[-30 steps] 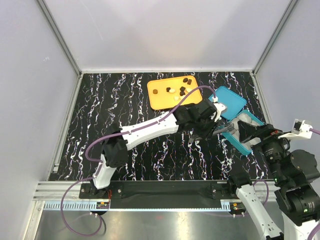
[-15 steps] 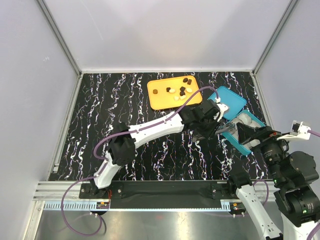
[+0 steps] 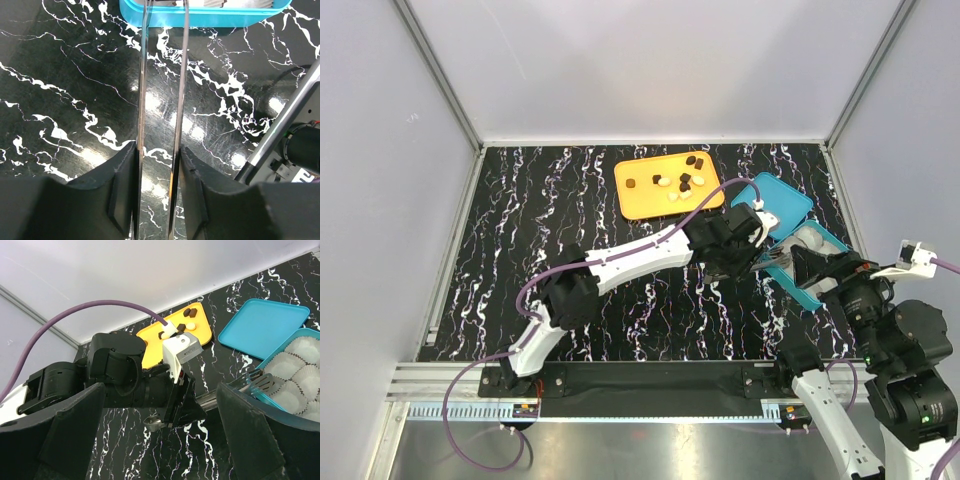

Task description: Pack the chocolate

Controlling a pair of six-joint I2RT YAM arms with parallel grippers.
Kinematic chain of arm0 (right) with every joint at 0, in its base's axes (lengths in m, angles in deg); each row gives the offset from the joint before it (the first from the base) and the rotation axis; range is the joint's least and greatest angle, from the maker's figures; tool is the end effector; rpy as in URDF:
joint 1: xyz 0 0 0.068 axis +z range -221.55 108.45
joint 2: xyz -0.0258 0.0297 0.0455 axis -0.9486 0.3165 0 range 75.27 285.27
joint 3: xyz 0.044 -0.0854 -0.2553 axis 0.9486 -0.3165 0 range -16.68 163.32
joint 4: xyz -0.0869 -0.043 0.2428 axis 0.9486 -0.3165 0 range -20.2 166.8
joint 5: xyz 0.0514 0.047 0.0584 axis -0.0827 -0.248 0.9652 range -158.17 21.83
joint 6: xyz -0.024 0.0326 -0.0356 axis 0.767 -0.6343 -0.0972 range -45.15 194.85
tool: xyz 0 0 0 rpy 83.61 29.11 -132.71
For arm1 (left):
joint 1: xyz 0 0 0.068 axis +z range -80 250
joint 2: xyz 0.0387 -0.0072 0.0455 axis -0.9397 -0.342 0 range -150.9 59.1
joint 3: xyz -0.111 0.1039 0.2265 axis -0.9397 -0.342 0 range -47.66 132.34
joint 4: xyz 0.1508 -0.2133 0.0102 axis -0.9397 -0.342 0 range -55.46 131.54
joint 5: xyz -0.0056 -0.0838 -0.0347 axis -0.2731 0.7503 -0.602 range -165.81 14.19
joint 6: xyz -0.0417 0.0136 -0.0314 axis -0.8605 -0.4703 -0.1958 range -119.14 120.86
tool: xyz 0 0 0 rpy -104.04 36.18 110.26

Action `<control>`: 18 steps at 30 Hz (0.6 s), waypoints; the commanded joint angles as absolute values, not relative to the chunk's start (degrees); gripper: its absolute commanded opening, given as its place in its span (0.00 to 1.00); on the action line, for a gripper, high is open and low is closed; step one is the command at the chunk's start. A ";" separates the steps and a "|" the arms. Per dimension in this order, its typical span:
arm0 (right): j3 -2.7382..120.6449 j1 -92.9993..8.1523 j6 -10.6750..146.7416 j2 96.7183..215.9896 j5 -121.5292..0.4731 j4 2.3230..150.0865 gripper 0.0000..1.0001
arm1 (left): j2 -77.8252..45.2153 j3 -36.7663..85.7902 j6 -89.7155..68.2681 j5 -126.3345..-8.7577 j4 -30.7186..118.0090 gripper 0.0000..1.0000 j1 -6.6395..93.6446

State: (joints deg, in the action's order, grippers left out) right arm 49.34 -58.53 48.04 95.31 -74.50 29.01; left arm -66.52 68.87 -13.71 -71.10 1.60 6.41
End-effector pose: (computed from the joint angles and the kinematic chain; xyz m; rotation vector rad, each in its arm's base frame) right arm 0.0091 -0.0018 0.4183 0.2804 1.5961 0.4500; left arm 0.2184 -0.4463 0.2659 1.0944 2.3060 -0.6824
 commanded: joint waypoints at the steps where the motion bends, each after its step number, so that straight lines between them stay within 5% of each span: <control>1: 48.62 -58.28 47.43 95.75 -73.18 31.97 1.00 | -66.76 71.43 -12.24 -72.55 4.10 0.41 6.46; 18: 48.88 -58.28 47.78 95.40 -73.27 31.54 1.00 | -63.07 71.96 -15.40 -75.63 4.72 0.44 6.46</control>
